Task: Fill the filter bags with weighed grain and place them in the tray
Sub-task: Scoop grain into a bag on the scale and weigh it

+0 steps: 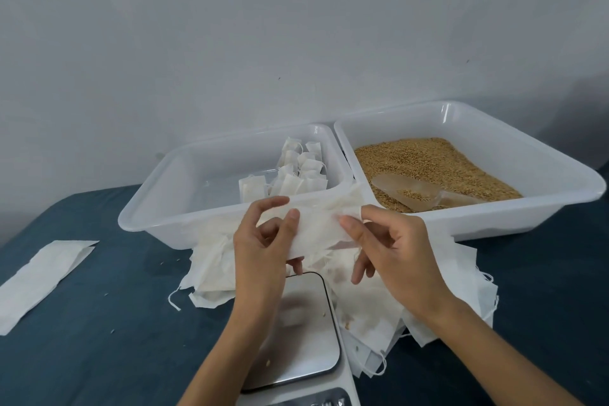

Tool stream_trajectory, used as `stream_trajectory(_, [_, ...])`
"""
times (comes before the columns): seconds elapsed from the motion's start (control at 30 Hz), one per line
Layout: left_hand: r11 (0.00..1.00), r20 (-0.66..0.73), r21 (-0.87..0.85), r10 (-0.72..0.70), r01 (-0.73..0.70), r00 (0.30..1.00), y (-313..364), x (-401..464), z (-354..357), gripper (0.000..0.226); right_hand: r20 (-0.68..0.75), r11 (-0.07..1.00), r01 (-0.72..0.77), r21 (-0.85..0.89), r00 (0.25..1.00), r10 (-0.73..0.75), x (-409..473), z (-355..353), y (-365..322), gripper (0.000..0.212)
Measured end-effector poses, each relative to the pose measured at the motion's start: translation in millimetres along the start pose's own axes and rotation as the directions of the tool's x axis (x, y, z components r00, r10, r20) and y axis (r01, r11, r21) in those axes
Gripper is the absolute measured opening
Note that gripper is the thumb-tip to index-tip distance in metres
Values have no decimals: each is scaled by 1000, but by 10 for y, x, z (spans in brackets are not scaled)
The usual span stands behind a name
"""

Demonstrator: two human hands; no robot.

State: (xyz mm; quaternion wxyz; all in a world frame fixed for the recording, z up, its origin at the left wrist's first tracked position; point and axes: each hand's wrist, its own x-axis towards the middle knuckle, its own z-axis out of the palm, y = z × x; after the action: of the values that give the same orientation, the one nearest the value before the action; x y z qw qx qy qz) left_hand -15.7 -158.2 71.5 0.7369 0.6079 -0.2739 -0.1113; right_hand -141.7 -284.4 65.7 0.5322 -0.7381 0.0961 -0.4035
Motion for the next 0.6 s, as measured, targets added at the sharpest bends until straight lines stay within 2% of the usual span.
stream_trajectory(0.2, [999, 6, 27, 45, -45, 999, -4, 8, -20, 13, 58, 990, -64, 128, 997, 57, 1, 6, -63, 34])
stream_trajectory(0.27, [998, -32, 37, 44, -43, 998, 3, 31, -40, 14, 39, 989, -55, 135, 998, 50, 8, -30, -74, 41])
stream_trajectory(0.37, [982, -50, 93, 168, -163, 985, 46, 47, -64, 11, 18, 992, -47, 119, 999, 45, 31, -86, -59, 48])
stream_trajectory(0.4, [960, -1, 154, 235, -232, 972, 69, 28, -65, 13, 21, 992, -48, 118, 999, 45, 34, -85, -60, 44])
stream_trajectory(0.43, [930, 84, 228, 277, -289, 957, 84, 2, -63, 26, 28, 991, -50, 120, 999, 47, 34, -78, -64, 39])
stream_trajectory(0.53, [820, 345, 412, 263, -397, 901, 75, -63, -44, 62, 50, 990, -67, 124, 997, 62, 37, -62, -93, 29])
stream_trajectory(0.6, [761, 417, 465, 263, -453, 870, 37, -97, -13, 68, 123, 991, -103, 89, 988, 92, 29, -60, -127, 47])
